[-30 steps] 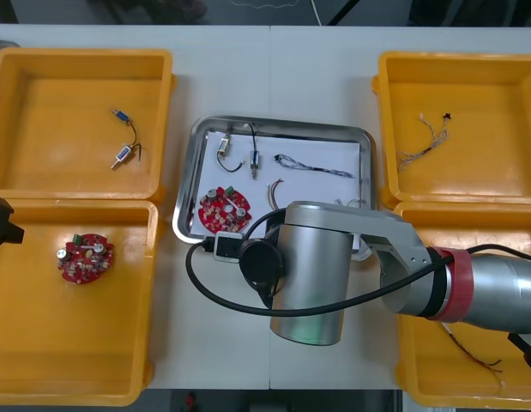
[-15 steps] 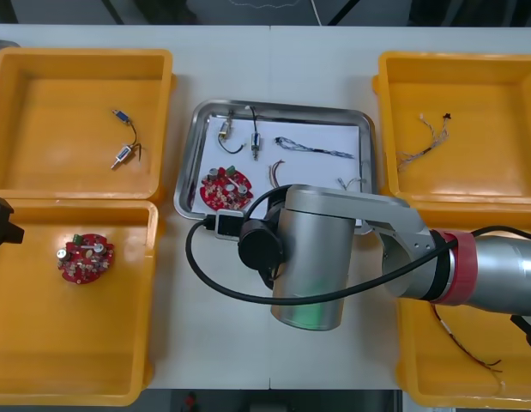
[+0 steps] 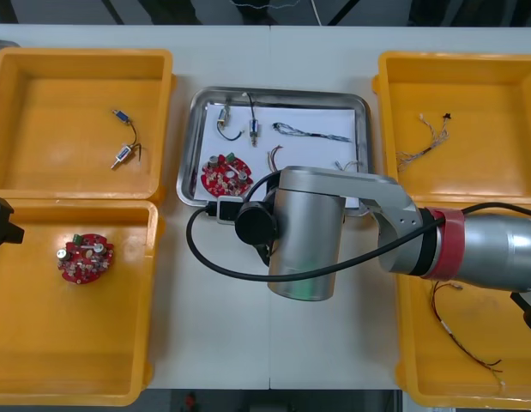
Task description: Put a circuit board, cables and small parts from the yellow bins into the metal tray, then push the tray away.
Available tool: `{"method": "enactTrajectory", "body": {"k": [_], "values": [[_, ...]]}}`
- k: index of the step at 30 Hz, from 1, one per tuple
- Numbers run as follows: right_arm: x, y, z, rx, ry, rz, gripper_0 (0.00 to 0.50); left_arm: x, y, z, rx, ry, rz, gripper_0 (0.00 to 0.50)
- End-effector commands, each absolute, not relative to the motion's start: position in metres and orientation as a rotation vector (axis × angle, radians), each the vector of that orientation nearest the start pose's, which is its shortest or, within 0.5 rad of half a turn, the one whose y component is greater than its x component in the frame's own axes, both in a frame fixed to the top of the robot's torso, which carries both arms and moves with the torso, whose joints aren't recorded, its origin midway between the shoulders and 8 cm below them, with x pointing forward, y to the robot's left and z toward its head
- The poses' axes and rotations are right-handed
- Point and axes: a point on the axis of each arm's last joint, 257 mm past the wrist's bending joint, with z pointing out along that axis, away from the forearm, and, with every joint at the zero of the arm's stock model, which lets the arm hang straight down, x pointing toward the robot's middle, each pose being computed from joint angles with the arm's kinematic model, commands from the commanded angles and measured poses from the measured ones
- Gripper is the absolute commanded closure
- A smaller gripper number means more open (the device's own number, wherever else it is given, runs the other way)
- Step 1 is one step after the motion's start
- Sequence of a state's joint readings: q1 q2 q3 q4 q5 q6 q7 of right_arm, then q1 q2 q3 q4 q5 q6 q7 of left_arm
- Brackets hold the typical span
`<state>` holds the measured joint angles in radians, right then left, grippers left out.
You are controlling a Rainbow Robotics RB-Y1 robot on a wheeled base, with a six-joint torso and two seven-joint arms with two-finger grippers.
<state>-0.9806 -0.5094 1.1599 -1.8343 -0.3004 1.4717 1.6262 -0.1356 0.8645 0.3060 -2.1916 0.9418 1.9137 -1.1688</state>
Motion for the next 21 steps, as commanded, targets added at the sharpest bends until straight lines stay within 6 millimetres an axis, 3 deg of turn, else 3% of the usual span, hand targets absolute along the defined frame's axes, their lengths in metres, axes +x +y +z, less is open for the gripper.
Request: {"method": "enactTrajectory", "body": {"k": [1,21], "values": [[0.497,-0.008,-0.204,-1.727,1.653,-0.733,0.5,0.353,0.39,-0.154,-0.007,2.722,0.077,0.0],[0.548,-0.006,-0.177,-1.677,1.664,-0.826,0.5,0.353,0.39,-0.154,-0.007,2.722,0.077,0.0]]}}
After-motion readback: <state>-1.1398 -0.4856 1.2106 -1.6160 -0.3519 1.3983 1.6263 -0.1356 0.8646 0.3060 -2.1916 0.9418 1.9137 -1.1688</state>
